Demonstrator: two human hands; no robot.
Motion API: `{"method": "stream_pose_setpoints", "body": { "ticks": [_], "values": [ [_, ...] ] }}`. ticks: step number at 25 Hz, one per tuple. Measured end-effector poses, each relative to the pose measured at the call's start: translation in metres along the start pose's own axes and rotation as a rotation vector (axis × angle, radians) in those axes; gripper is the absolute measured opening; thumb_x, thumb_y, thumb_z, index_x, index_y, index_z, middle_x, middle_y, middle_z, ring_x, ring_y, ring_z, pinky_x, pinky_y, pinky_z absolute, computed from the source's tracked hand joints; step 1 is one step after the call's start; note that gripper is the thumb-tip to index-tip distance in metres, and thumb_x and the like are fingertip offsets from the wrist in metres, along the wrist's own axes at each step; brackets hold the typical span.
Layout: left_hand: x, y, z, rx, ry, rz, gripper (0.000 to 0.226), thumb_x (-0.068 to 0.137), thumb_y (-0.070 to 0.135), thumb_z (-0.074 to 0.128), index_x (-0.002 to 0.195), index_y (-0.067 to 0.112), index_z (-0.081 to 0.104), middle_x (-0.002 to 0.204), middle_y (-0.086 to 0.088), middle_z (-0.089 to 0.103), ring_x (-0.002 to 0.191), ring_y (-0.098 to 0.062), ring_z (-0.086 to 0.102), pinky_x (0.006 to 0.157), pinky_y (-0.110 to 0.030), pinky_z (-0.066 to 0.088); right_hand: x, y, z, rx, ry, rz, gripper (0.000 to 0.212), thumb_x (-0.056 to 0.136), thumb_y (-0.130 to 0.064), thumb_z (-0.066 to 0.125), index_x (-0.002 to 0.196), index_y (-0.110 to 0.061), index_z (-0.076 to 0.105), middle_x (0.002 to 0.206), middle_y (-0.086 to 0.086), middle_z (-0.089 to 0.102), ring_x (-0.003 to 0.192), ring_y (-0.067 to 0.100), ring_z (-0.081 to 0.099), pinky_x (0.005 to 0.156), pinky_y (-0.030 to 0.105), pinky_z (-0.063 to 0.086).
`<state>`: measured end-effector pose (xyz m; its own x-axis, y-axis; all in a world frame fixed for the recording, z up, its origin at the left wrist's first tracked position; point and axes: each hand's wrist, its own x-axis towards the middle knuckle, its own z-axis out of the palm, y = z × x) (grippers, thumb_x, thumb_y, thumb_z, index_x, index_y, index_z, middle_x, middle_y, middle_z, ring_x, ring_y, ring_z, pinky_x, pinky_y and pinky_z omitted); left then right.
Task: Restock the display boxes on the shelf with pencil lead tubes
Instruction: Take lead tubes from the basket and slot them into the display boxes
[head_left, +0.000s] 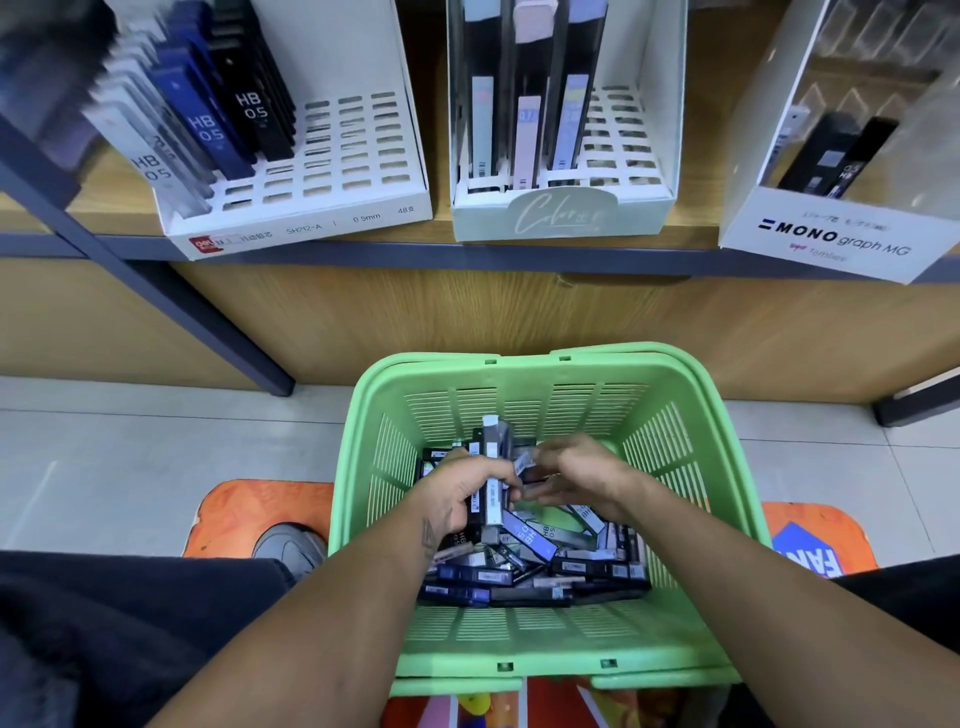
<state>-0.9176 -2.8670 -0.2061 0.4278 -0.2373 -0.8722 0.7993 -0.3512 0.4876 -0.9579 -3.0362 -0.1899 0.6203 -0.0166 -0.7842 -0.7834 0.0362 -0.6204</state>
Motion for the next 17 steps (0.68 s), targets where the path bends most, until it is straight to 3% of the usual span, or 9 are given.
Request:
{"method": "stream_pose_setpoints", "body": {
  "ticks": [2,4,6,8,10,12,15,17],
  "values": [
    [-0.014,0.004,0.004,0.029,-0.014,-0.01,0.078,0.042,0.017,0.087,0.116,0.007,0.066,0.128,-0.01,0.059,0.121,-0.032,0.052,0.097,-0.05,0.049,0.001,0.001,-0.001,-0.01,0.013,-0.049,0.032,0.101,-0.003,0.056,0.132,-0.002,0.058,0.109,0.021,0.073,0.091,0.029,0.076,0.09,0.042,0.06],
    [-0.021,0.006,0.004,0.018,0.003,-0.022,0.07,0.048,0.016,0.087,0.115,0.007,0.067,0.13,-0.012,0.058,0.119,-0.035,0.056,0.091,-0.052,0.054,-0.003,-0.004,0.002,-0.073,0.008,-0.11,0.029,0.099,-0.003,0.059,0.127,-0.006,0.063,0.107,0.014,0.075,0.092,0.025,0.076,0.088,0.04,0.06],
    [-0.016,0.006,0.003,-0.057,0.001,-0.024,0.064,0.05,0.014,0.086,0.111,0.004,0.071,0.127,-0.017,0.063,0.111,-0.036,0.063,0.079,-0.05,0.059,-0.005,-0.005,0.004,-0.096,-0.032,-0.112,0.027,0.097,-0.009,0.064,0.124,-0.013,0.066,0.107,0.008,0.077,0.095,0.022,0.076,0.089,0.038,0.06],
    [-0.016,0.009,0.003,-0.129,0.03,-0.001,0.067,0.05,0.01,0.085,0.115,0.002,0.068,0.118,-0.019,0.068,0.102,-0.036,0.067,0.08,-0.053,0.059,-0.012,-0.007,0.001,-0.101,-0.109,-0.06,0.027,0.095,-0.021,0.07,0.121,-0.018,0.064,0.103,0.006,0.078,0.089,0.023,0.075,0.077,0.034,0.059],
    [-0.011,0.011,0.003,-0.16,0.063,0.018,0.07,0.052,0.005,0.083,0.12,0.001,0.062,0.113,-0.02,0.069,0.098,-0.037,0.07,0.079,-0.059,0.059,-0.019,-0.007,-0.004,-0.207,-0.217,0.009,0.036,0.091,-0.032,0.075,0.12,-0.013,0.063,0.104,0.01,0.077,0.083,0.021,0.072,0.067,0.03,0.056],
    [-0.01,0.011,0.002,-0.186,0.058,0.023,0.068,0.053,-0.002,0.08,0.119,-0.003,0.06,0.109,-0.023,0.069,0.09,-0.04,0.071,0.074,-0.062,0.058,-0.023,-0.008,-0.005,-0.273,-0.327,0.058,0.035,0.091,-0.018,0.075,0.12,-0.005,0.061,0.106,0.017,0.076,0.088,0.026,0.074,0.069,0.032,0.058],
    [-0.025,0.017,0.003,-0.153,0.098,0.037,0.057,0.053,-0.001,0.078,0.108,-0.004,0.064,0.1,-0.022,0.072,0.086,-0.036,0.072,0.077,-0.06,0.059,-0.024,-0.012,-0.009,-0.384,-0.361,0.067,0.031,0.091,0.007,0.065,0.121,0.001,0.06,0.101,0.021,0.076,0.088,0.027,0.074,0.081,0.036,0.058],
    [-0.035,0.019,0.001,-0.127,0.123,0.043,0.039,0.066,-0.007,0.074,0.103,-0.006,0.062,0.078,-0.018,0.074,0.066,-0.026,0.072,0.075,-0.053,0.061,-0.027,-0.019,-0.014,-0.533,-0.325,0.077,0.026,0.092,0.012,0.06,0.117,0.003,0.06,0.102,0.024,0.075,0.094,0.032,0.075,0.09,0.041,0.059]
  ]
}}
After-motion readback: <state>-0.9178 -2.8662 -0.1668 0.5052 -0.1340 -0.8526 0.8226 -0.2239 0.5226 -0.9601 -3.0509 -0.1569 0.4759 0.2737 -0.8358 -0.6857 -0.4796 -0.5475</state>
